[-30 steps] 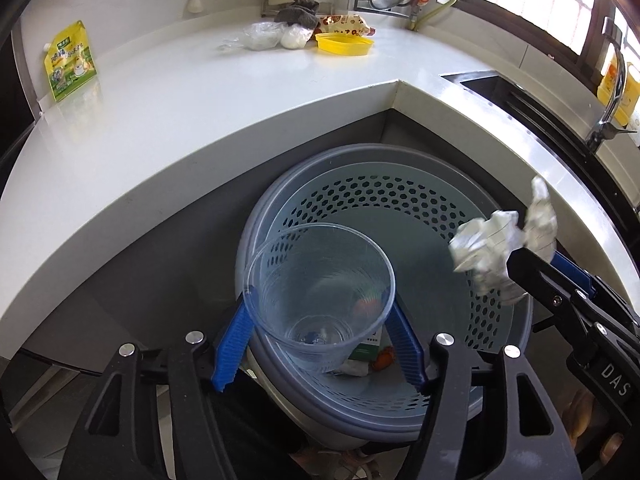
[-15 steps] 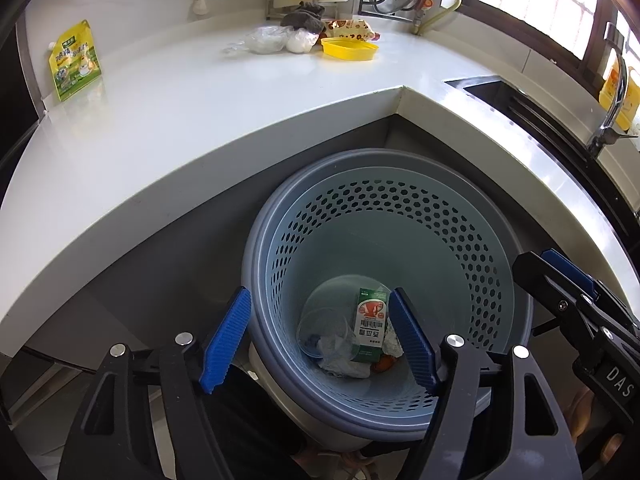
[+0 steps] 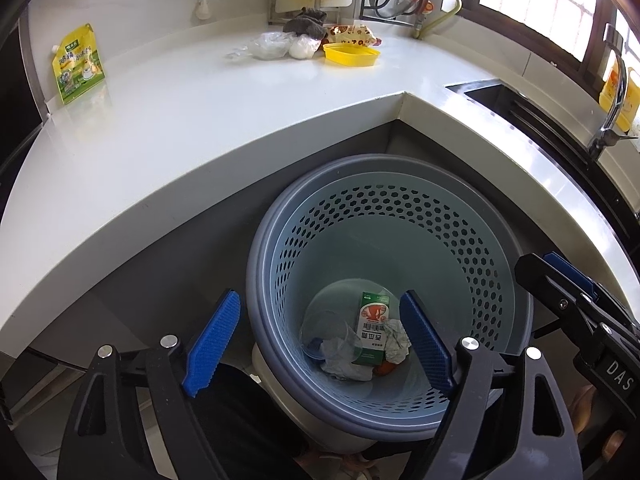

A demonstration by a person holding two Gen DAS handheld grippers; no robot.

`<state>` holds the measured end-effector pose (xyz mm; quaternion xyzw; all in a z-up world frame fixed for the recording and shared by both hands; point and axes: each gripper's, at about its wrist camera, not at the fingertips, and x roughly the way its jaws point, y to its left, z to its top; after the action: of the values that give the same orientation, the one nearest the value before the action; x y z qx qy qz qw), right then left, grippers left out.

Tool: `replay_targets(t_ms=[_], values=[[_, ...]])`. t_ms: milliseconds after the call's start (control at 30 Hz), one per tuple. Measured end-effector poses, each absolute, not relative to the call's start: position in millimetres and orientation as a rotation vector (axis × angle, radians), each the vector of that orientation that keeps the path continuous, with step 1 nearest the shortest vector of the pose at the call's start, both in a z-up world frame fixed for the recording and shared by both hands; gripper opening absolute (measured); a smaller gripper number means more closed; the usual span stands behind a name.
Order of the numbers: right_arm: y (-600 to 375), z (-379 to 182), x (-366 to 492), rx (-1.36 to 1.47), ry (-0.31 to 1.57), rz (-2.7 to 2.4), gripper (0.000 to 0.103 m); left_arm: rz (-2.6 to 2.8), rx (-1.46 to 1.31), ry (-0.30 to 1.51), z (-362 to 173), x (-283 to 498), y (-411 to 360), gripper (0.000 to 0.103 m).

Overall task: Collect trash
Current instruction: 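Move both tools back over the counter toward the sock and yellow lid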

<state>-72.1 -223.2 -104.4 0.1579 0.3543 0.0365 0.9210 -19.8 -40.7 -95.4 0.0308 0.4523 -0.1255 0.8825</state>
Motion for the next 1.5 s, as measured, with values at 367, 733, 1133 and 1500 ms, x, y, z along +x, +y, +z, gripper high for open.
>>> replay_targets(t_ms=[367,733,1133,1500], values=[[-225,-90,-75,0.287,0.666,0.021,0.079,-0.25,0.067,0.903,-83,-21,-36,0.088],[-230,-86,-68,0.285,0.649,0.019,0.08,-0.233,0.061,0.851,-67,-16,-30,0.092],[-217,-70,-35,0.182,0.641,0.056,0.082,-0.214,0.055,0.809,-50,14,-28,0.096],[-215,-48,39,0.174,0.621,0.098,0.083,-0.162,0.047,0.735,-21,81,-15,0.097]])
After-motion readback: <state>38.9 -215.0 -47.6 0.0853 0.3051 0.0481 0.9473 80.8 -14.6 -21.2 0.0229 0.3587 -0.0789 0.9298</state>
